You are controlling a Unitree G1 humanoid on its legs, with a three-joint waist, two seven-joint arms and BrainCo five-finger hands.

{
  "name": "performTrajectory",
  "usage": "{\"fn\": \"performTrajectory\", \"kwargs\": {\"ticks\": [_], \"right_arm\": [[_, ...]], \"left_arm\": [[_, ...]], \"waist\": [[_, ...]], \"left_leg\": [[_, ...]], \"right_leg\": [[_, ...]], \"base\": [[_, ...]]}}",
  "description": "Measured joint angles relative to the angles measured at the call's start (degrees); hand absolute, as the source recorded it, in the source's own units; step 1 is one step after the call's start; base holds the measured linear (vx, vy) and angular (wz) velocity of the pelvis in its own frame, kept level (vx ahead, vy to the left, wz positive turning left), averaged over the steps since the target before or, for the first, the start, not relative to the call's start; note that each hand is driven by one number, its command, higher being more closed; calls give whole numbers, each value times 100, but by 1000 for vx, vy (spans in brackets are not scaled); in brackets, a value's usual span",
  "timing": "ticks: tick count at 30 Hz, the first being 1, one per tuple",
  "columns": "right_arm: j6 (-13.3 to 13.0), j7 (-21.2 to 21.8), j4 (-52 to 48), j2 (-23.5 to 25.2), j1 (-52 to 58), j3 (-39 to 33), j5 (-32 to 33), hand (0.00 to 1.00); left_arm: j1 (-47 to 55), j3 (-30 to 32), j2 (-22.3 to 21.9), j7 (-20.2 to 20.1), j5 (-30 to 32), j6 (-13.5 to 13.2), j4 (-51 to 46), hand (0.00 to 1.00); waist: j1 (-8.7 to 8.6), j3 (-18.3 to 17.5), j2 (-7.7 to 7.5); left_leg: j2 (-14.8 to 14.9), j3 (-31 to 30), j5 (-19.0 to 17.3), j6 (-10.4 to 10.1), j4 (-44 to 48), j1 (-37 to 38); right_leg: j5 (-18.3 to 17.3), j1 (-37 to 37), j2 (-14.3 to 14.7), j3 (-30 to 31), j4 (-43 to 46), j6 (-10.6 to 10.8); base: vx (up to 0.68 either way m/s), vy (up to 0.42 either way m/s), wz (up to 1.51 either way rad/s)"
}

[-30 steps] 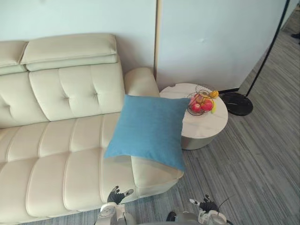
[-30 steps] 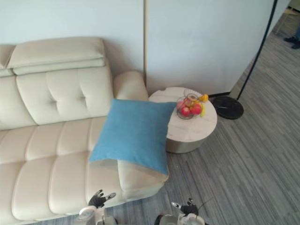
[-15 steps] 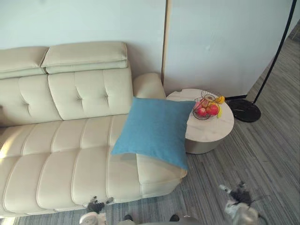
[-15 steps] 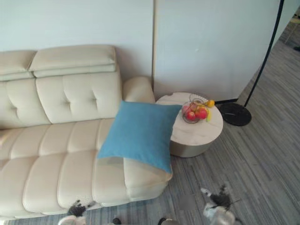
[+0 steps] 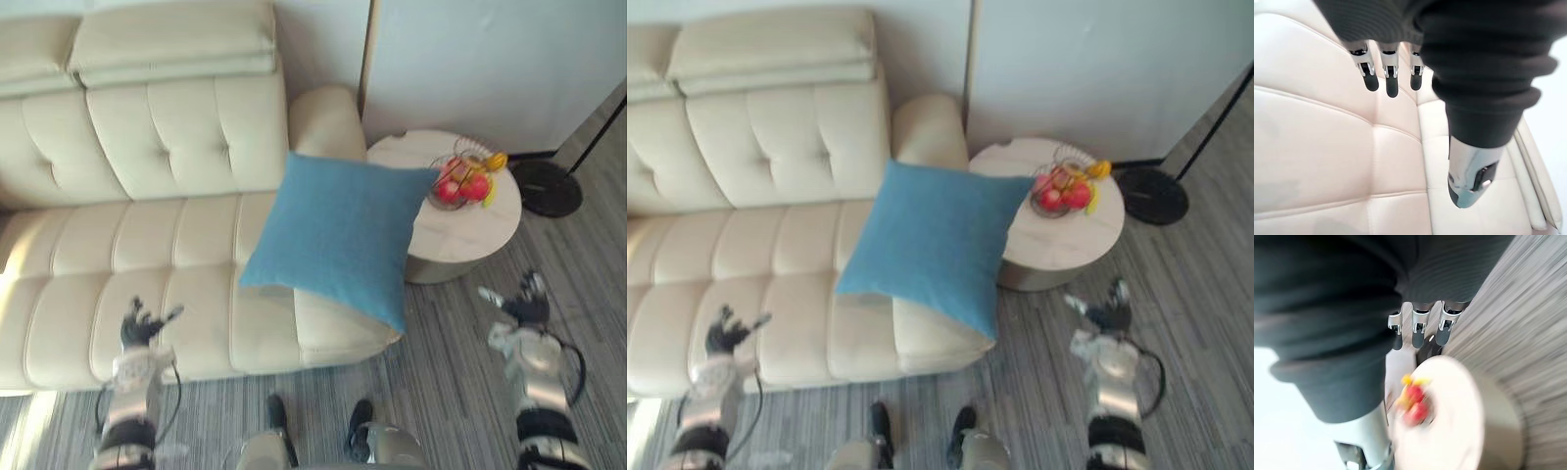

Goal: Pick up cushions and gather them together orderly.

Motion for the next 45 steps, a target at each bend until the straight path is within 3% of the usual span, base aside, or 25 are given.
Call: {"fn": "performTrajectory", "kwargs": {"ticks": [7, 13, 19, 27, 28, 33, 39, 45], "right_arm": [[-16, -218, 384, -5, -1079, 352, 749, 0], [-15, -335, 454, 132, -1784, 670, 1003, 0], [-12, -373, 586, 370, -2765, 1009, 1093, 0], [-77, -497, 594, 766, -3691, 1239, 1687, 0], [-86, -542, 557, 821, -3694, 1259, 1689, 100], [-170, -629, 285, 841, -3776, 1405, 1689, 100], [-195, -705, 36, 799, -3814, 1406, 1689, 100], [-189, -706, 28, 832, -3775, 1447, 1689, 100]], "left_arm": [[-1653, -681, 316, 12, -330, -48, 20, 0], [-2688, -1188, 265, 2, -350, -46, 223, 0], [-3708, -1466, -22, -12, -503, -32, 839, 0], [-4539, -1623, -467, 129, -498, -21, 1209, 0], [-4560, -1624, -522, 155, -498, -21, 1209, 100], [-4666, -1663, -604, 278, -531, -32, 1126, 100], [-4670, -1776, -600, 410, -1224, -45, 759, 100], [-4588, -1831, -625, 605, -1645, -50, 303, 100]], "waist": [[130, 580, -117], [133, 728, -168], [155, 809, -203], [119, 989, -267], [123, 989, -267], [94, 989, -267], [74, 989, -267], [74, 989, -267]], "left_leg": [[80, 57, -202, 167, 732, -884], [209, 92, -313, 226, 1252, -1559], [289, 225, -188, 259, 1249, -2245], [348, 367, -137, 294, 1254, -2787], [353, 356, -136, 294, 1253, -2808], [305, 295, -19, 305, 1126, -2932], [205, 207, 283, 268, 683, -2784], [191, 223, 314, 258, 592, -2486]], "right_leg": [[-37, -827, -163, 198, 517, 9], [42, -1382, -162, 287, 692, -34], [353, -2071, -77, 365, 501, -90], [649, -2592, 26, 489, 223, -78], [663, -2593, 36, 488, 195, -66], [728, -2691, 25, 431, 106, -68], [739, -2658, -6, 320, 94, -77], [733, -2416, -9, 335, 105, -77]], "base": [[-89, 26, -4], [-99, 25, -8], [-15, -7, -13], [31, -5, -12], [54, -5, -1], [32, -3, 6], [37, -17, 12], [59, -27, 0]]}}
